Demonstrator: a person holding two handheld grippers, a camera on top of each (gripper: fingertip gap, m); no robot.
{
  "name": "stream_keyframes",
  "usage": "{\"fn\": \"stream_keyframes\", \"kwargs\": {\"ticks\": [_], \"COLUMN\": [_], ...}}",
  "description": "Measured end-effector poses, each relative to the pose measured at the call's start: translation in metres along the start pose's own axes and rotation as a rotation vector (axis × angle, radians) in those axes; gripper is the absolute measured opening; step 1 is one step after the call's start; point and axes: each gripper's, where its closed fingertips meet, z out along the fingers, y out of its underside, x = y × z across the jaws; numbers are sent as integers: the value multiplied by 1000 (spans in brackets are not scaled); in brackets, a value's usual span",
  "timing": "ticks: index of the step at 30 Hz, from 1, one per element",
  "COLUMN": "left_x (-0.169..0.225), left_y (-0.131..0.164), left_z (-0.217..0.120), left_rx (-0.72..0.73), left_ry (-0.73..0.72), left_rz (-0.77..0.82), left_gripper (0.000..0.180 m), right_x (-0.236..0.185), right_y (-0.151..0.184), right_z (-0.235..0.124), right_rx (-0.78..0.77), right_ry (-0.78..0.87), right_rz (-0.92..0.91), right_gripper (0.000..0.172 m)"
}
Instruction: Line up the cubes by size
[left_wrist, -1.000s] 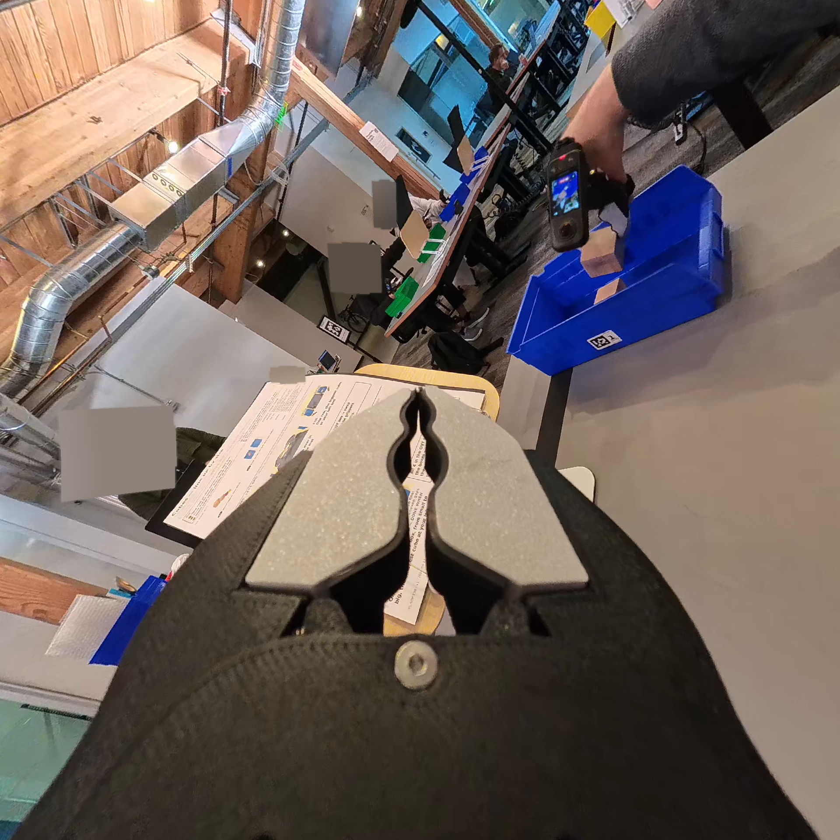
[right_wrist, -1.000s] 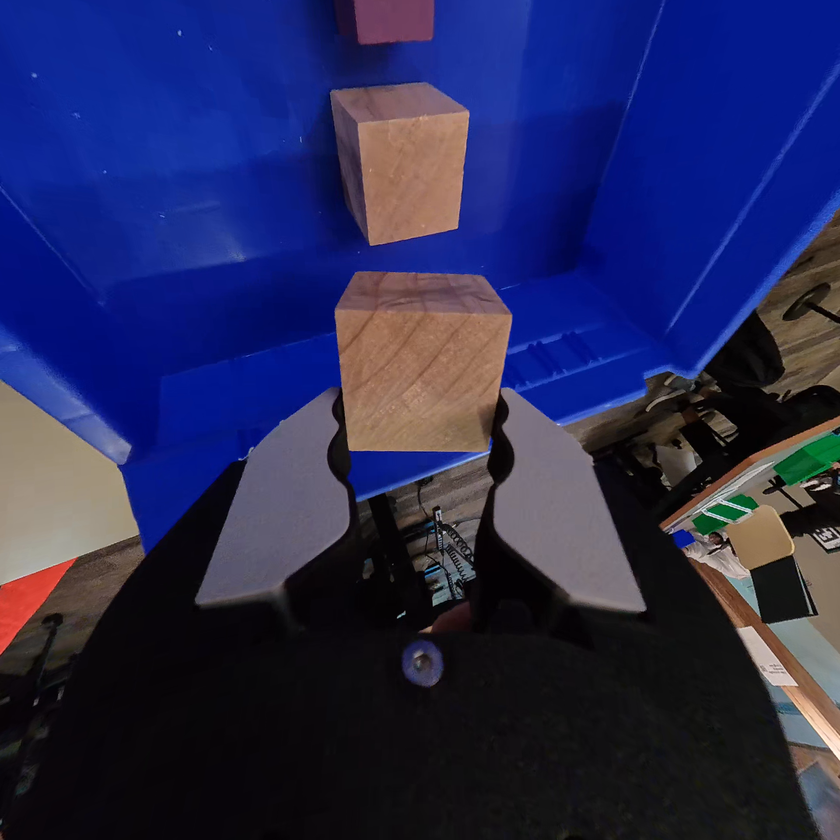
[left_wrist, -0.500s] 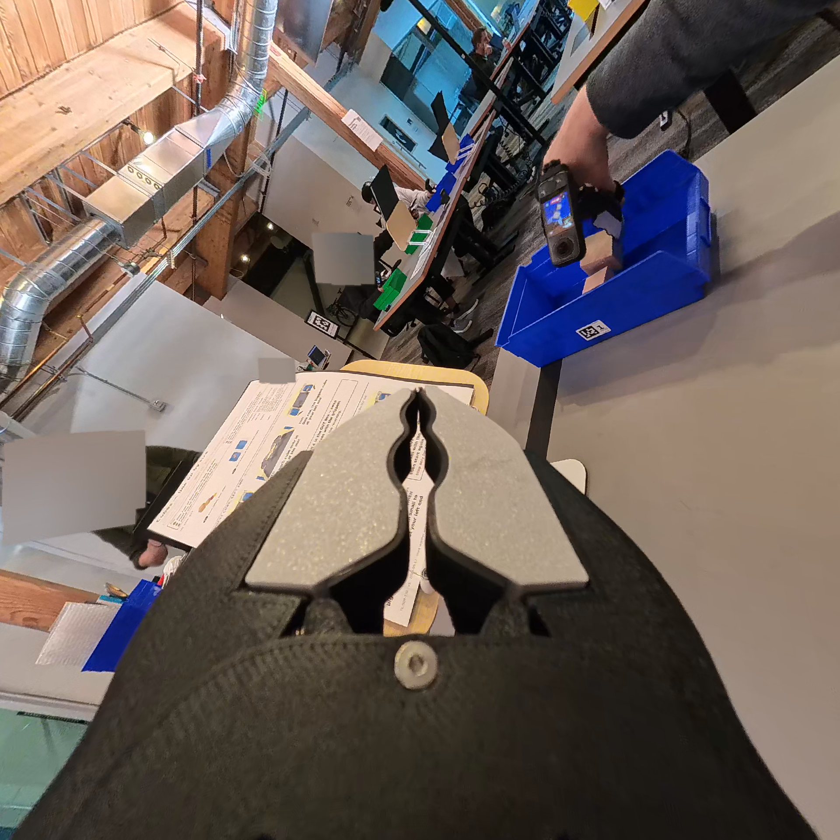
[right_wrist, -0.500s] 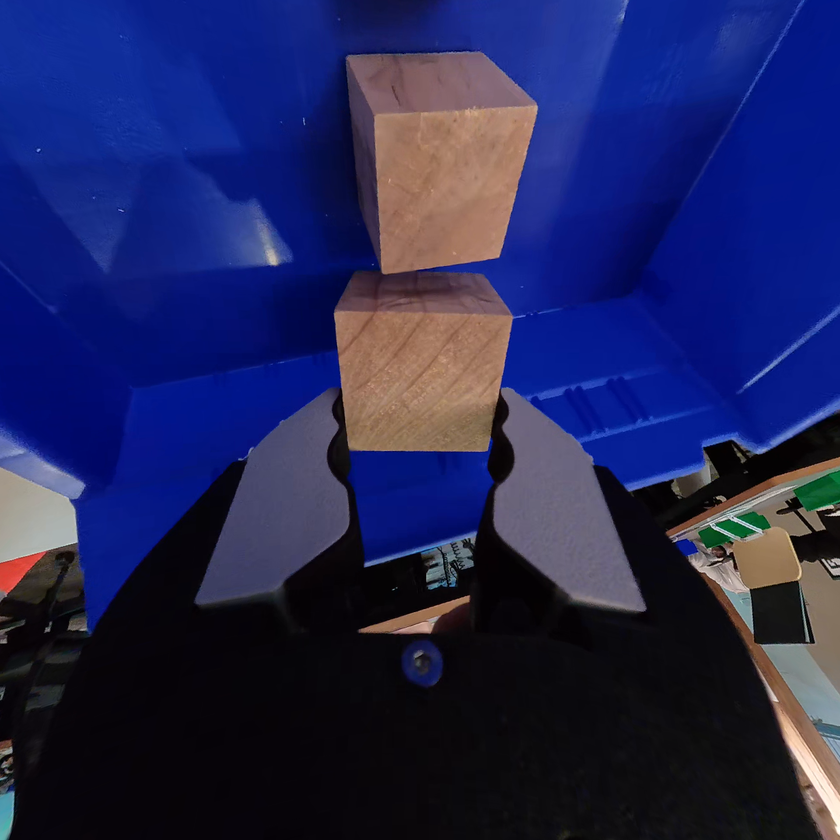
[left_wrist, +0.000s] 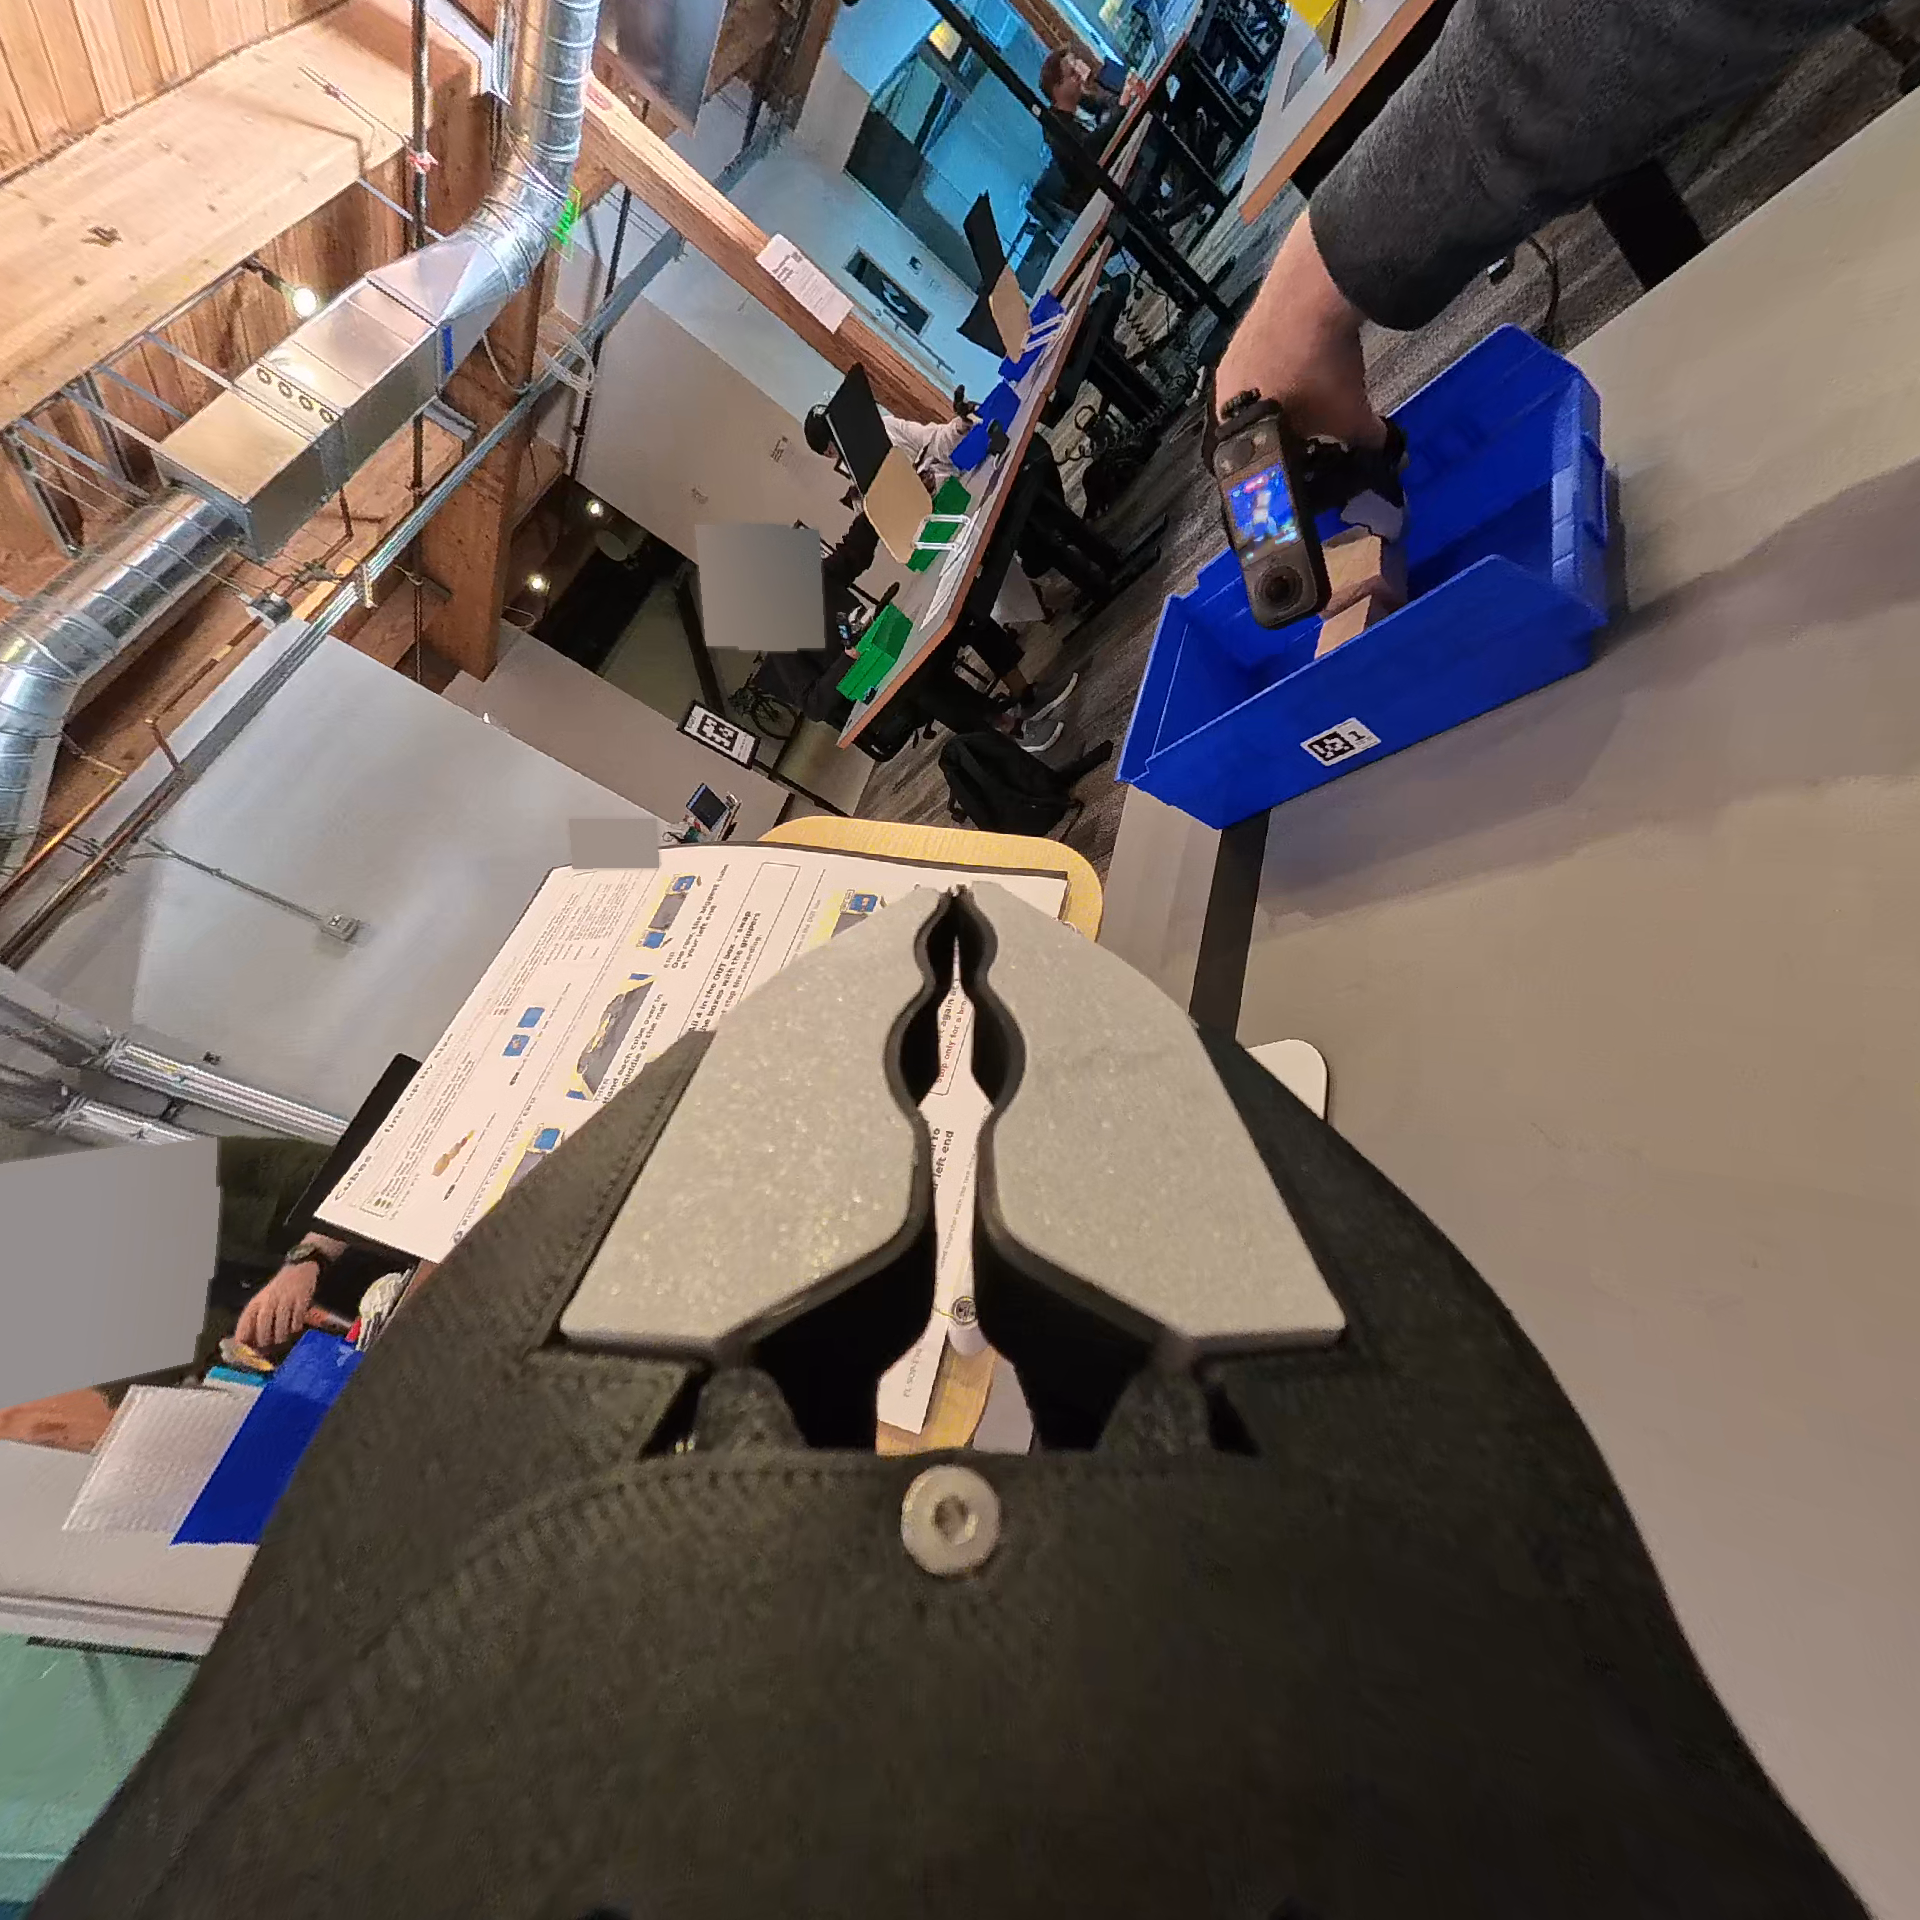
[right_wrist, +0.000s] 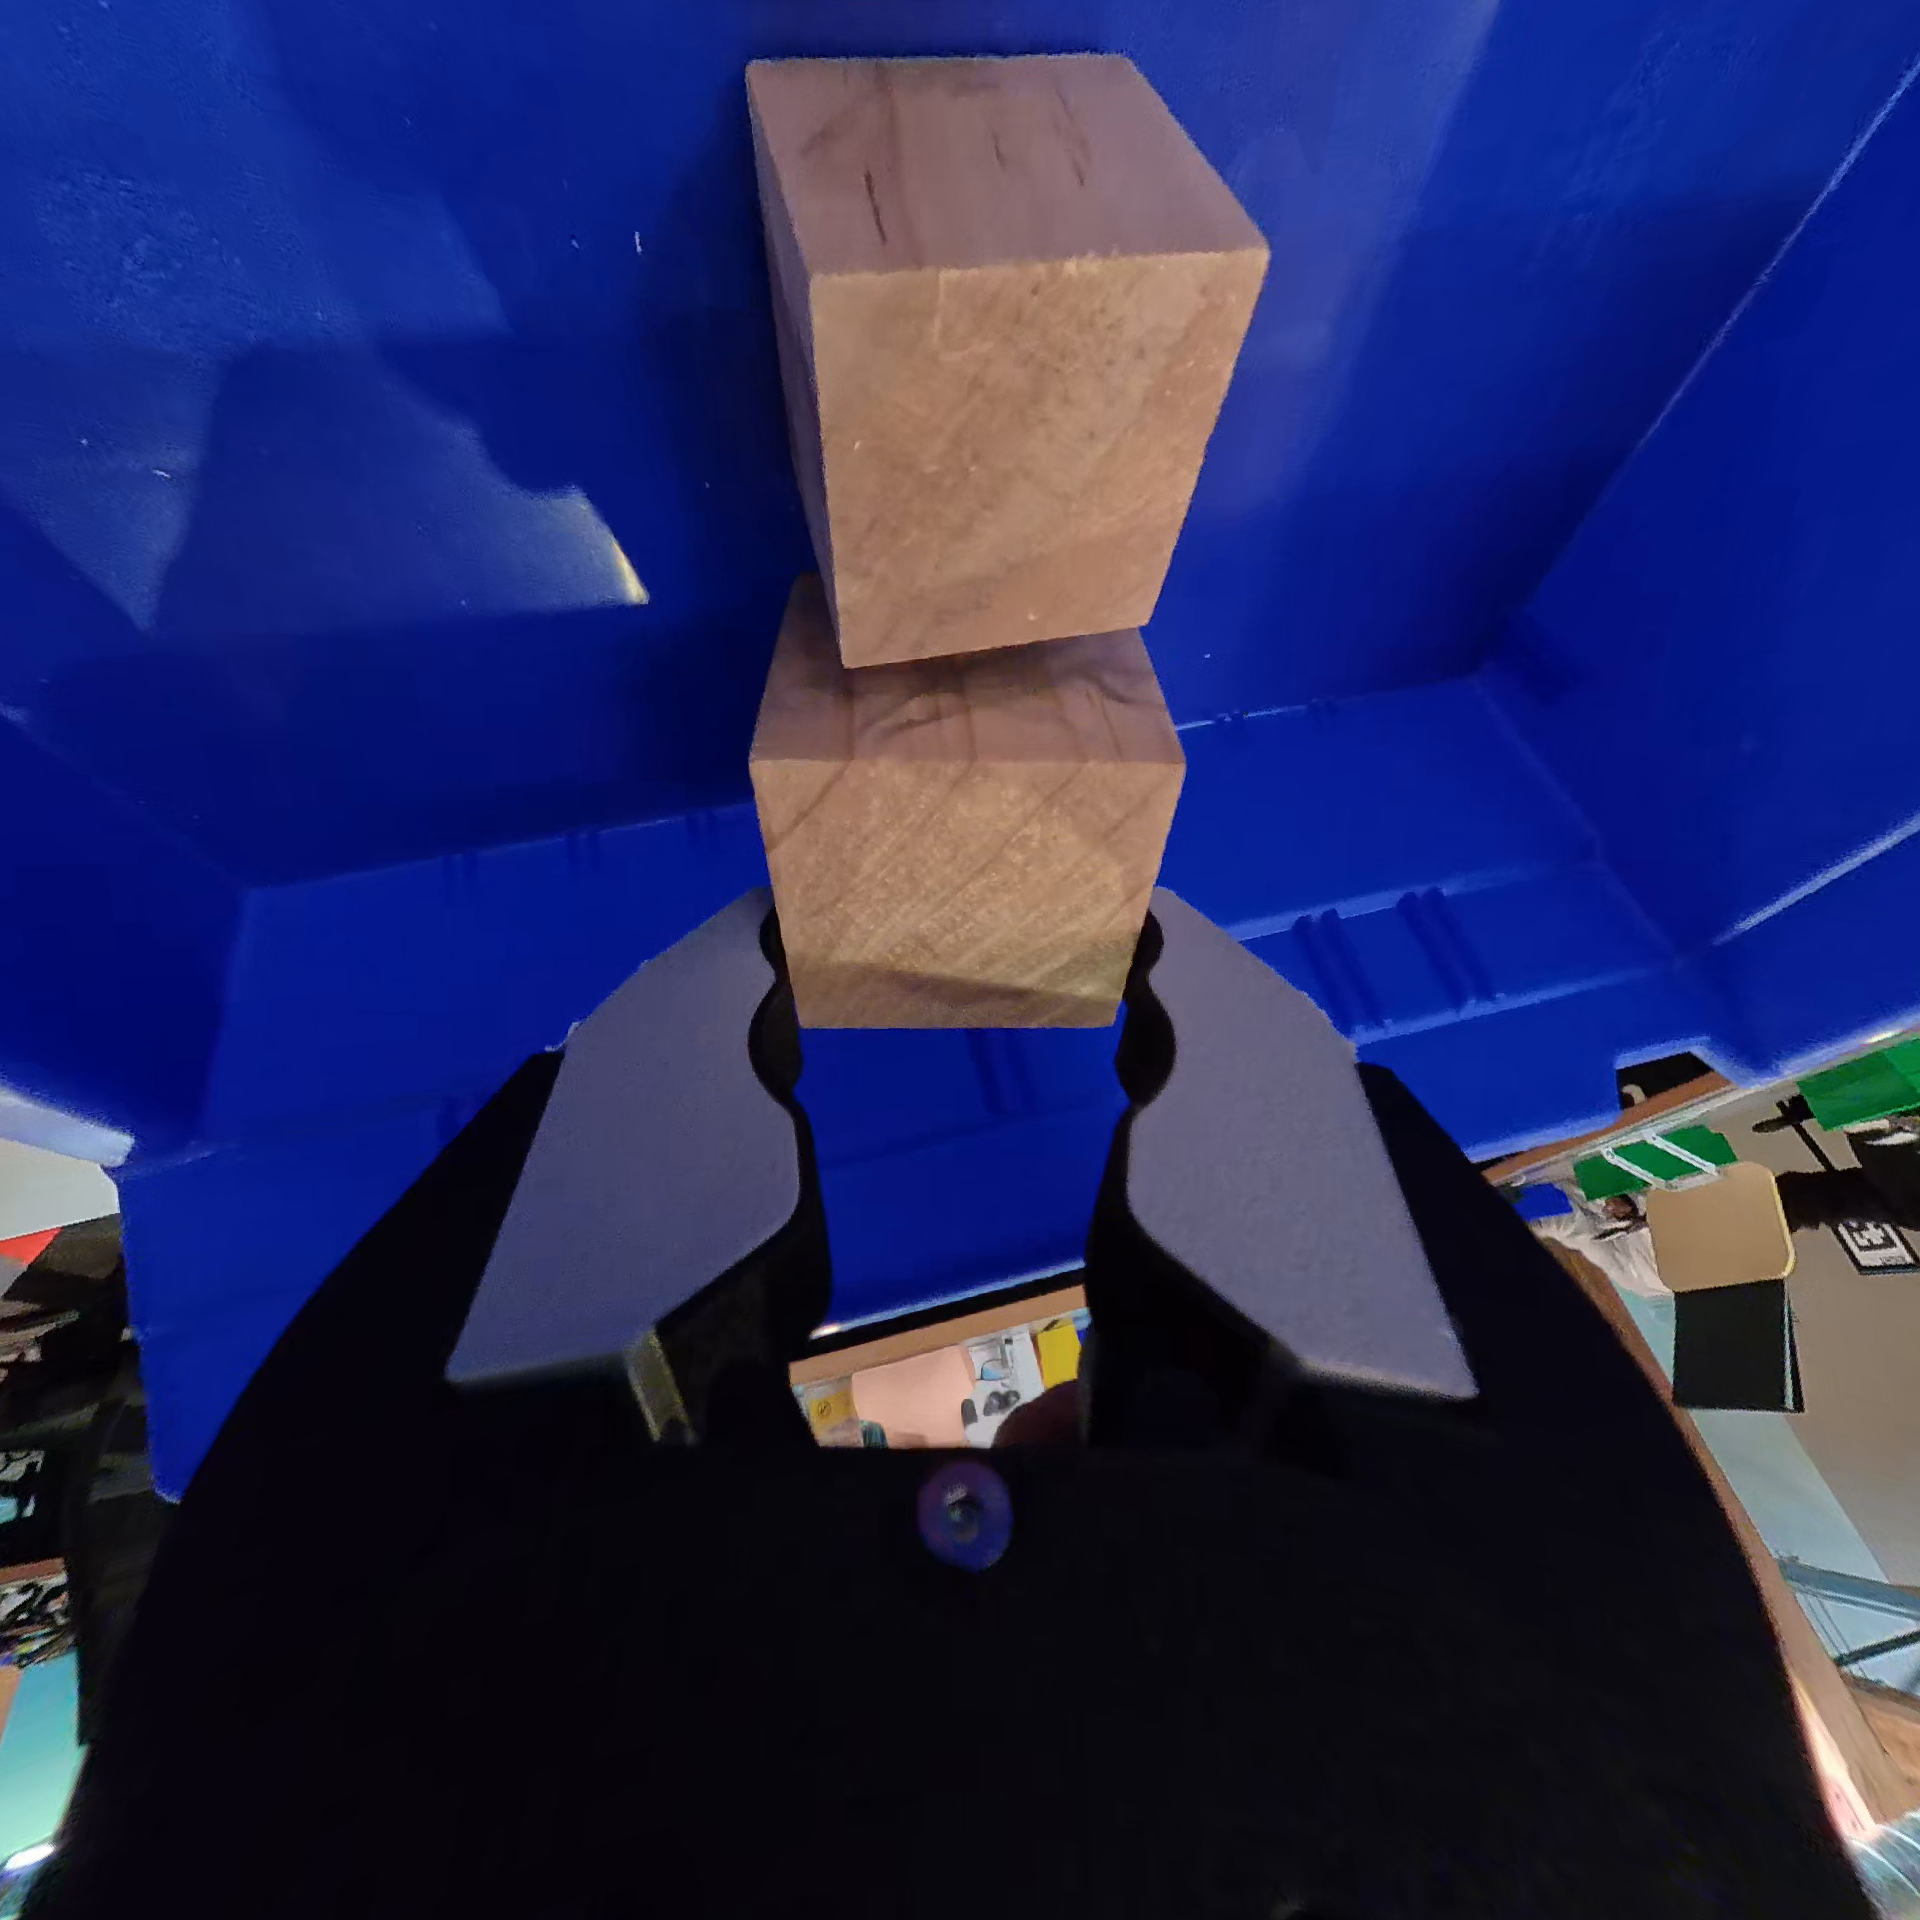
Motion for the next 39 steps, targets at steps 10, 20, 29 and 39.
{"fn": "stream_keyframes", "kwargs": {"ticks": [10, 20, 29, 39], "left_x": [3, 4, 6, 6], "left_y": [0, -1, -2, -1], "left_z": [1, 1, 3, 1], "left_rx": [-5, -5, -6, -7], "left_ry": [11, 16, 24, 23], "left_rz": [7, 10, 15, 14], "left_gripper": [0, 0, 0, 0], "right_x": [0, 5, 9, 7], "right_y": [1, 4, -15, -9], "right_z": [7, 3, -4, -2], "right_rx": [-74, -93, -32, -44], "right_ry": [-7, 29, 70, 51], "right_rz": [-4, 8, -40, -44], "right_gripper": [60, 63, 57, 56]}}
